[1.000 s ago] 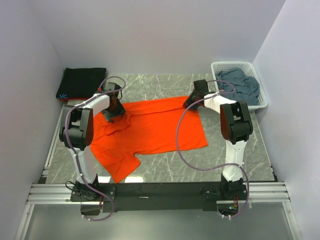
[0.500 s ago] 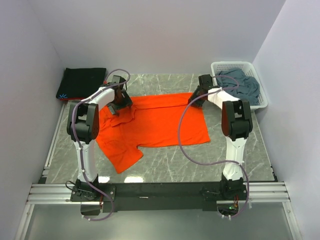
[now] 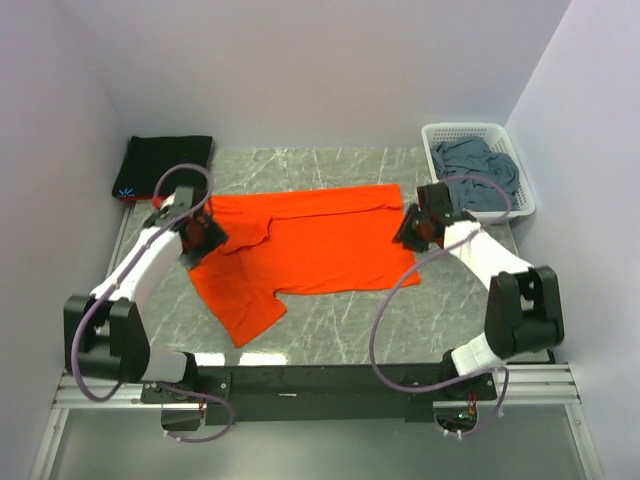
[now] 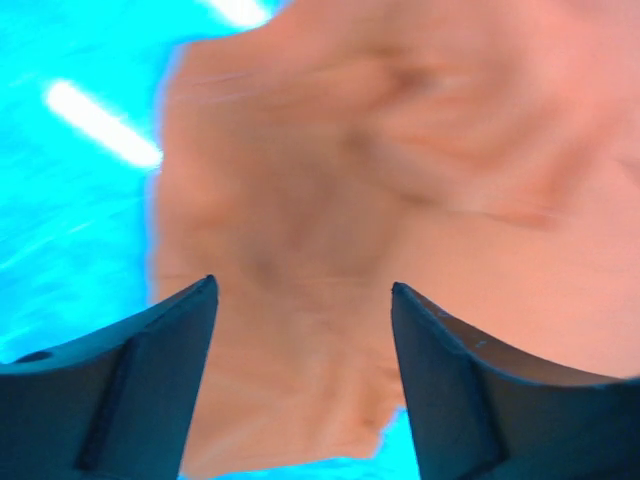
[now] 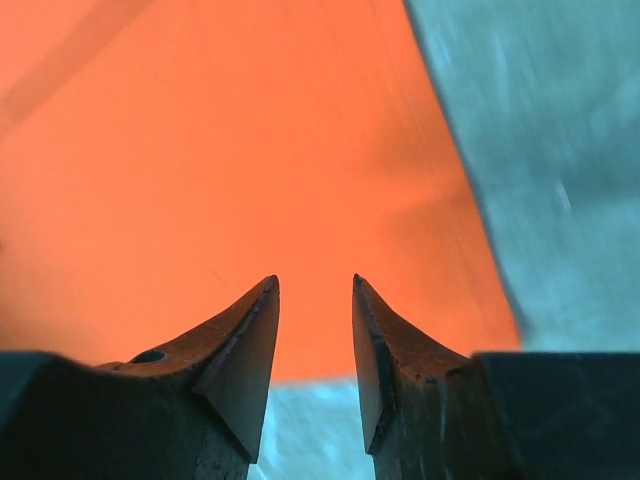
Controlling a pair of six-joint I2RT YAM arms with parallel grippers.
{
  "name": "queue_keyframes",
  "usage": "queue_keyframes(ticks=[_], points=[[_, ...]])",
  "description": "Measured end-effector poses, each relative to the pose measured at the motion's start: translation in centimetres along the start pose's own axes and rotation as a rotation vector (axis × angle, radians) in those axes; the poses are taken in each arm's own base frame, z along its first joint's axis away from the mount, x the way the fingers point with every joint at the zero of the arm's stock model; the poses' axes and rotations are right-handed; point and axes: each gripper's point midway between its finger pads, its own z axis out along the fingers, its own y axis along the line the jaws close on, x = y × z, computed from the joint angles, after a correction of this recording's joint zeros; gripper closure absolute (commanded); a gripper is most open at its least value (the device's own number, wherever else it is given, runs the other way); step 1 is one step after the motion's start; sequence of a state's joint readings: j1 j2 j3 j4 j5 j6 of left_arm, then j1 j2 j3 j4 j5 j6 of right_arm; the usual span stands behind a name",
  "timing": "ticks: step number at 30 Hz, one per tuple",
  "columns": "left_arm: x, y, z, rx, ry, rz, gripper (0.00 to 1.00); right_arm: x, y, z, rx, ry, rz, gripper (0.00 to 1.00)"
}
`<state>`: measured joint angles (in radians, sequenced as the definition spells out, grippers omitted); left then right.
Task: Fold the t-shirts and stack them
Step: Fold the tshirt
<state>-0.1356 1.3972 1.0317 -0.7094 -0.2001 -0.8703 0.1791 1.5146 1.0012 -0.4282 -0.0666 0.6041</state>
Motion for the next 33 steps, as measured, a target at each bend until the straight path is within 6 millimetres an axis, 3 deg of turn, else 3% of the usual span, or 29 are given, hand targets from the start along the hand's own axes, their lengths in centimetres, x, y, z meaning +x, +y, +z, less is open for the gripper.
queue_keyframes(ticks=[4, 8, 16, 24, 28, 33], points=[[1.9, 6.4, 1.5, -0.117, 0.041, -0.082, 0.32, 3.7, -2.8, -1.1, 0.041, 0.037, -0.028, 0.58], [3.4, 9.8, 2.6, -0.185, 0.093, -0.123, 0.36, 6.2, -4.9, -2.3, 0.066, 0.05, -0.042, 0.58], [3.4, 9.6, 3.7, -0.164, 0.108, -0.118, 0.41, 7.5, -6.9, -3.0, 0.108, 0.032, -0.057, 0.59], [5.3, 10.7, 4.4, -0.187, 0.153, -0.11, 0.48, 7.4, -7.4, -2.9, 0.133, 0.021, -0.059, 0.59], [5.8, 11.2, 4.5, -0.202, 0.164, -0.108, 0.62, 7.3, -7.6, -2.9, 0.142, 0.015, -0.06, 0.59], [6.0, 11.4, 4.4, -0.211, 0.172, -0.115, 0.88, 7.1, -7.9, -2.9, 0.159, 0.004, -0.06, 0.59]])
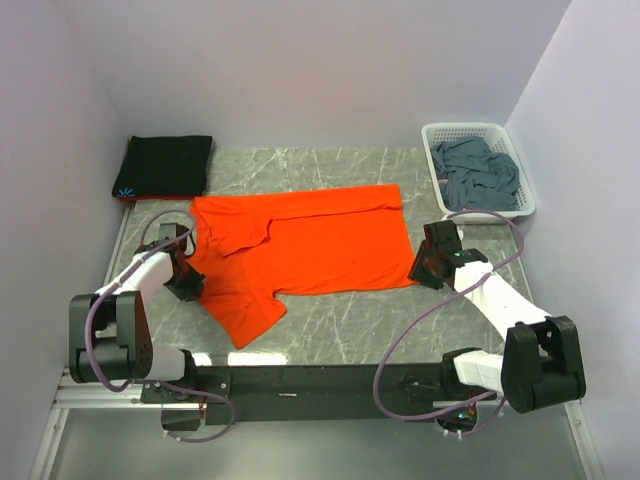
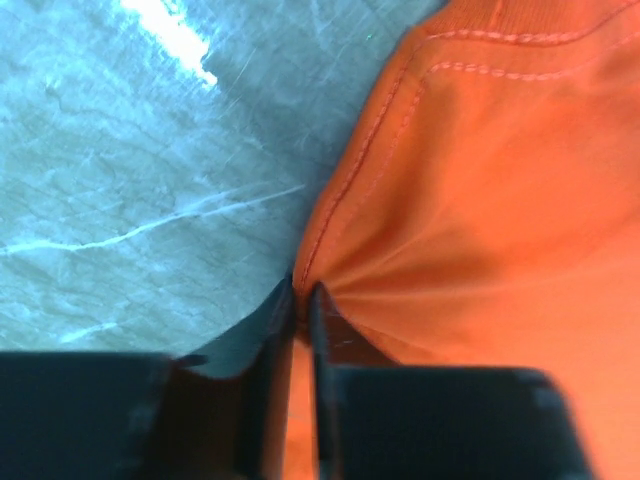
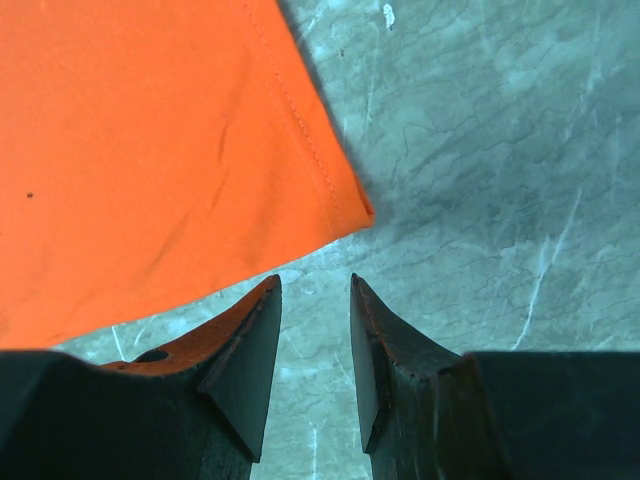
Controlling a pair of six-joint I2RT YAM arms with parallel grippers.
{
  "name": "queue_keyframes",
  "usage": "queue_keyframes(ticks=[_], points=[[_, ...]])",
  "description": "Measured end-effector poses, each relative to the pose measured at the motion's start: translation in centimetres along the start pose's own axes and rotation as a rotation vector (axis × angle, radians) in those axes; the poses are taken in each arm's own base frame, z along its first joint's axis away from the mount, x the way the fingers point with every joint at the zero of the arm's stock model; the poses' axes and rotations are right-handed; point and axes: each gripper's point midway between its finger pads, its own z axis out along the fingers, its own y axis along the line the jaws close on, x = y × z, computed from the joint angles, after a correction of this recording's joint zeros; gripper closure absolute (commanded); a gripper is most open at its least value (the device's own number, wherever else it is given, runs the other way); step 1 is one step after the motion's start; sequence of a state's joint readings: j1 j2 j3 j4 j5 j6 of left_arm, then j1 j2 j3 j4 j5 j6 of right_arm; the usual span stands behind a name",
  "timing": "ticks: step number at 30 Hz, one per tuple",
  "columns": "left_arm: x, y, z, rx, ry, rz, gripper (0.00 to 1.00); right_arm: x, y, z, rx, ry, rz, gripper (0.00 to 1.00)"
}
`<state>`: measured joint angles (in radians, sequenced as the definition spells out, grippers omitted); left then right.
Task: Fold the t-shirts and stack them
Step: Fold the tshirt
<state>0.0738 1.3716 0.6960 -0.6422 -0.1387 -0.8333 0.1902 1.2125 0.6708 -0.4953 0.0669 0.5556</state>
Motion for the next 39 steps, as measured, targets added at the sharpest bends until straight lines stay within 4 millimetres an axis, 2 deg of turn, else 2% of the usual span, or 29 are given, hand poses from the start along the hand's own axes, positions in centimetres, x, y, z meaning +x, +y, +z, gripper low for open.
queue_keyframes(ticks=[1, 2, 11, 18, 27, 39], points=[[0.0, 0.0, -0.1, -0.001, 0.001, 0.0, 0.97, 0.0, -0.1, 0.0, 0.003, -0.002, 0.0, 0.59], [0.1, 0.1, -0.1, -0.001, 0.004, -0.001, 0.99, 0.0, -0.1, 0.0, 0.006, -0.002, 0.0, 0.59], [1.1, 0.3, -0.4, 0.001, 0.037, -0.046, 0.99, 0.0, -1.0, 0.6, 0.046, 0.011, 0.017, 0.59], [1.8, 0.9, -1.3, 0.002, 0.049, -0.079, 0.99, 0.1, -1.9, 1.1, 0.074, 0.03, 0.047, 0.57], [2.0, 1.1, -1.7, -0.004, 0.053, -0.093, 0.99, 1.0, -1.9, 2.4, 0.082, 0.085, 0.085, 0.54], [2.2, 1.3, -1.8, -0.01, 0.059, -0.092, 0.99, 0.5, -1.8, 3.4, 0.071, 0.086, 0.127, 0.56]])
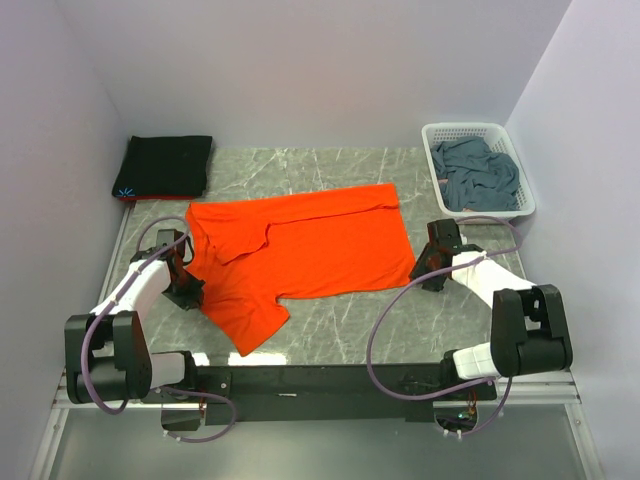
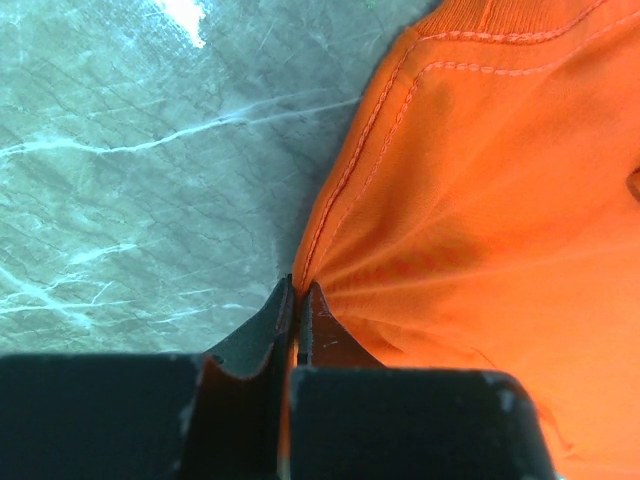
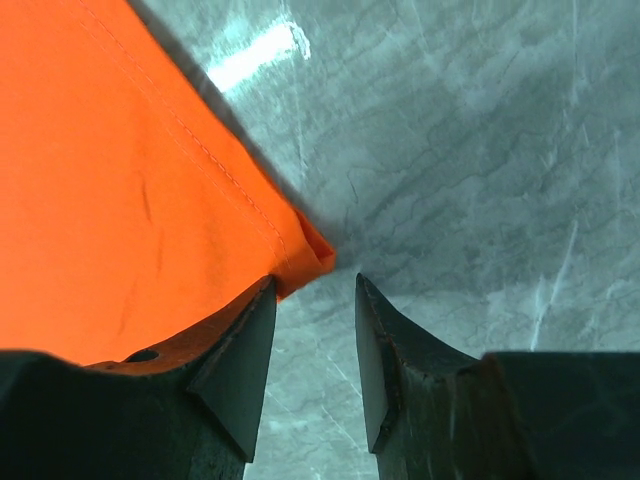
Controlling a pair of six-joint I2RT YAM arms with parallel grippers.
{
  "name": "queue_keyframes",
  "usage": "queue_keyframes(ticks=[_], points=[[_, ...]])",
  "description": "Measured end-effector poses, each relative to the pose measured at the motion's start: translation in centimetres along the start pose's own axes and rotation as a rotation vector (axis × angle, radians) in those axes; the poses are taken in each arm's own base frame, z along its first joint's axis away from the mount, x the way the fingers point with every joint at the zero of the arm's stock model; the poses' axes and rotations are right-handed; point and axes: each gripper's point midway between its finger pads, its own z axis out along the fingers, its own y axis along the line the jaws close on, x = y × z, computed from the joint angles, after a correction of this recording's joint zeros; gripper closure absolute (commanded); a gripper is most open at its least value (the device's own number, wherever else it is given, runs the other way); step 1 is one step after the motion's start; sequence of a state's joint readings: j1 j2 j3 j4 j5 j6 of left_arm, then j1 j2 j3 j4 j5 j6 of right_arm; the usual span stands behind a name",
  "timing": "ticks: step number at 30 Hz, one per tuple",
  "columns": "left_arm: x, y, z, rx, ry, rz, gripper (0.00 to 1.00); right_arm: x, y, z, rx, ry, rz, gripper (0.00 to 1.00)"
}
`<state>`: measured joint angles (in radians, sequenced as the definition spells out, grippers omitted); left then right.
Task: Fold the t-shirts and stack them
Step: Fold the tshirt
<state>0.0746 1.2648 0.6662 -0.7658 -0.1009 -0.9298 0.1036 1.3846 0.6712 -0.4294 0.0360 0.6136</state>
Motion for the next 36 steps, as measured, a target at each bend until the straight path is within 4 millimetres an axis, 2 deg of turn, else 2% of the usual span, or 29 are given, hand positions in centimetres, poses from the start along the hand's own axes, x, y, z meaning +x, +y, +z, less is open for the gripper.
queue_keyframes(ticks=[9, 14, 17, 18, 20, 25, 31, 36], points=[[0.0, 0.1, 0.0, -0.002, 0.001, 0.0, 0.99, -0.8, 0.5, 0.3, -0.033, -0.015, 0.032, 0.57], [0.0, 0.1, 0.0, -0.003, 0.002, 0.0, 0.99, -0.9, 0.5, 0.5, -0.031, -0.016, 0.04, 0.62], [0.1, 0.1, 0.0, -0.005, 0.003, 0.001, 0.99, -0.9, 0.4, 0.6, -0.027, -0.017, 0.039, 0.79], [0.1, 0.2, 0.0, -0.007, 0.005, 0.001, 0.99, -0.9, 0.4, 0.7, -0.026, -0.017, 0.04, 0.93], [0.2, 0.3, -0.1, -0.015, 0.01, 0.001, 0.99, -0.9, 0.3, 0.7, -0.021, -0.017, 0.042, 1.0], [0.3, 0.8, -1.1, -0.028, 0.017, -0.006, 0.99, -0.7, -0.6, 0.3, 0.014, -0.015, 0.043, 1.0], [-0.5, 1.4, -3.0, -0.007, -0.017, -0.044, 0.99, -0.5, -2.8, -1.7, 0.057, -0.042, 0.076, 1.0], [-0.6, 2.2, -3.2, -0.023, -0.009, -0.067, 0.99, -0.2, -3.3, -2.4, 0.063, -0.048, 0.082, 1.0]])
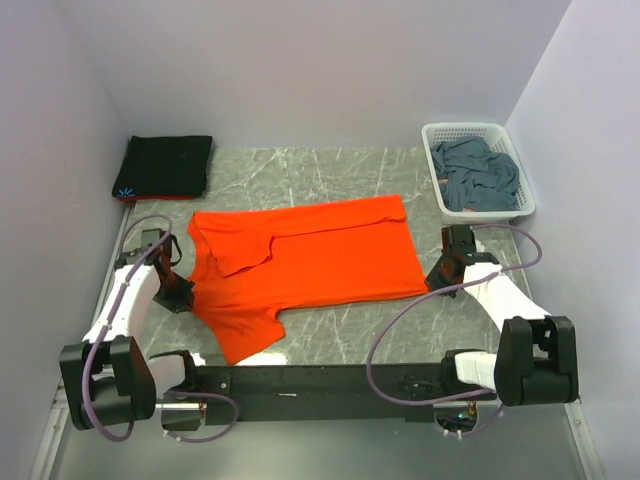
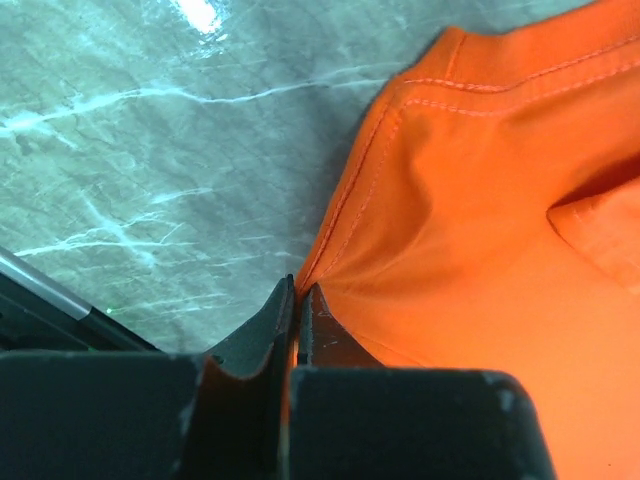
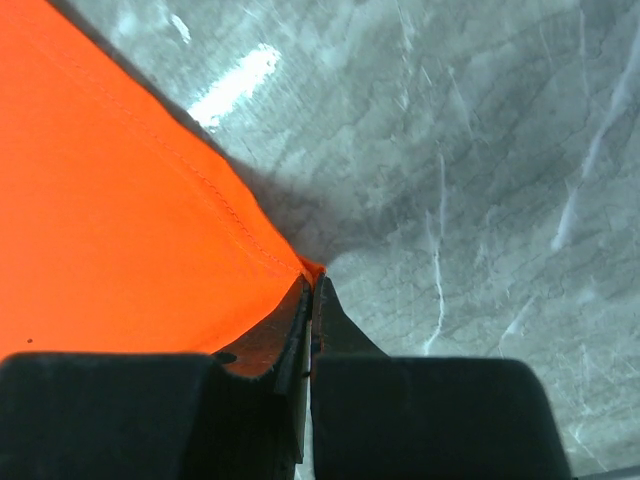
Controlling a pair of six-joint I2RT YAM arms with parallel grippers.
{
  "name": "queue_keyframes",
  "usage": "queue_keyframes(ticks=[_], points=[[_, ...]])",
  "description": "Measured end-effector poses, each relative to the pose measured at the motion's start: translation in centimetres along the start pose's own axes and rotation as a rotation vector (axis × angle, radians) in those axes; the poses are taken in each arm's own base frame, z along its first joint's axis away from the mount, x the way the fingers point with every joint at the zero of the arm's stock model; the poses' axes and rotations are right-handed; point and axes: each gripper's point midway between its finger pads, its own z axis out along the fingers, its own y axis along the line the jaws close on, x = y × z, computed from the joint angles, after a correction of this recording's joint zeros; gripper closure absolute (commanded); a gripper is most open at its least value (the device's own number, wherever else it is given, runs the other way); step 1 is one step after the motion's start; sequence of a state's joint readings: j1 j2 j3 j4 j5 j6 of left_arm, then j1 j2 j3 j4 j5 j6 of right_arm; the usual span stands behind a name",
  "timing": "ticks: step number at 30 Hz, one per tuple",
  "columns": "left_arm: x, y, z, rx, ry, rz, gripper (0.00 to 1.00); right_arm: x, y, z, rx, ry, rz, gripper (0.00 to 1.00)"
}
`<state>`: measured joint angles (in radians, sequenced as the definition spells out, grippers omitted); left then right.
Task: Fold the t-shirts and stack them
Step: Fold the tshirt
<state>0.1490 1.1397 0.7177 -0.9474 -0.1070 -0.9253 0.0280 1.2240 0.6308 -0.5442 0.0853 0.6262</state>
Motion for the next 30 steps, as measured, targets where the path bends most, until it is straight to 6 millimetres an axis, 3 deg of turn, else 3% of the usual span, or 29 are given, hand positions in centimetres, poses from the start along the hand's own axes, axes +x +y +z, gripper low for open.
queue_keyframes(ticks=[4, 10, 18, 23, 30], points=[[-0.3, -0.3, 0.0, -0.013, 0.015, 0.007, 0.99, 0.0, 0.0, 0.0, 0.015, 0.019, -0.007, 1.0], [-1.8, -1.9, -0.4, 0.003, 0.005, 0.032, 0.99, -2.8, 2.1, -0.7, -0.008, -0.006, -0.017, 1.0], [-3.5, -4.1, 0.6, -0.009, 0.02, 0.08, 0.99, -5.2, 4.4, -0.3, -0.014, -0.007, -0.039, 1.0], [-5.3, -6.1, 0.8, 0.003, 0.001, 0.106, 0.99, -7.1, 6.0, 0.4, -0.013, -0.013, -0.053, 1.0], [-6.9, -7.9, 1.7, 0.011, -0.016, 0.133, 0.99, -7.9, 7.0, 1.6, -0.002, 0.003, -0.063, 1.0]])
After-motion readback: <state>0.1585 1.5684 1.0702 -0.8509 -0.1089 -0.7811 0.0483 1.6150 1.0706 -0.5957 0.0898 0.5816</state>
